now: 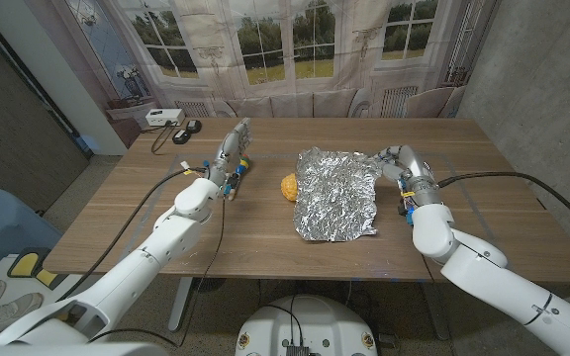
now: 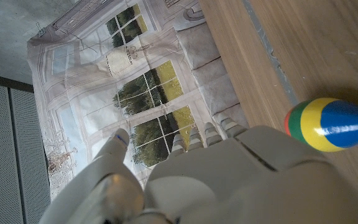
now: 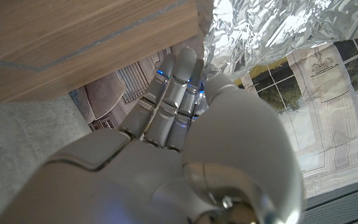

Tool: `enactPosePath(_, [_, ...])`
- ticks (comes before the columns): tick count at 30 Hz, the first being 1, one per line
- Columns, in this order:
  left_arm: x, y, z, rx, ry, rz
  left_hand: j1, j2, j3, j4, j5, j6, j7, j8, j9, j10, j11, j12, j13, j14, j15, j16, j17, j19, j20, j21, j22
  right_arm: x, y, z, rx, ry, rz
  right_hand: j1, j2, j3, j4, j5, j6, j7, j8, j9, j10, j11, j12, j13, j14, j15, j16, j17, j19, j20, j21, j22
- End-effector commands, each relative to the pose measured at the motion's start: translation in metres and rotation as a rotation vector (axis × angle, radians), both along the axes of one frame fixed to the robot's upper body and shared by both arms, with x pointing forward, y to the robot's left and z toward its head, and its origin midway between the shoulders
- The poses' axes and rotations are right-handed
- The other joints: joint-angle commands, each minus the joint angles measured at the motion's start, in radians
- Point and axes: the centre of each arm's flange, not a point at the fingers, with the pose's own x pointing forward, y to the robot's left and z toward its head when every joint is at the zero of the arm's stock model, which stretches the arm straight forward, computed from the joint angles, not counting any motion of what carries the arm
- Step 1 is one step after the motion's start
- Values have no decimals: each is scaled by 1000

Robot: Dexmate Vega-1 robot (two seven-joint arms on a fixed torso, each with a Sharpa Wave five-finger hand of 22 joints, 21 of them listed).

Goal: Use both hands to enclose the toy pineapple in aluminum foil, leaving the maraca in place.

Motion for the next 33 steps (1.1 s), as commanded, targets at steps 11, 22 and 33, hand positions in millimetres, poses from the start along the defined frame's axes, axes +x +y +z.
enactPosePath(11, [-24,12,-3,40,-60,106,51,-3,10,-55,-13,65,4,6,5,81,17,21,7,105,-2,17,9,47,11,15,5,33,36,26,19,-37,56,71,57,9,1,-11,66,-24,12,8,112,-29,26,64,21,-84,-9,26,14,2,28,3])
enactPosePath(22, [-35,10,5,157,-57,179,77,-49,-4,-98,-15,52,8,-8,8,107,17,21,12,174,-4,27,17,98,86,31,9,44,49,36,22,-30,52,71,51,10,2,-17,69,-19,9,3,121,-32,23,63,38,-83,-12,44,17,3,45,3])
enactPosePath(33, [-42,3,16,364,-33,191,182,-132,-17,-144,2,51,50,-3,12,150,48,24,19,267,-3,40,23,195,139,64,15,45,56,41,1,-26,53,73,49,14,2,-21,72,-16,7,0,127,-33,16,57,47,-84,-14,67,15,1,60,3])
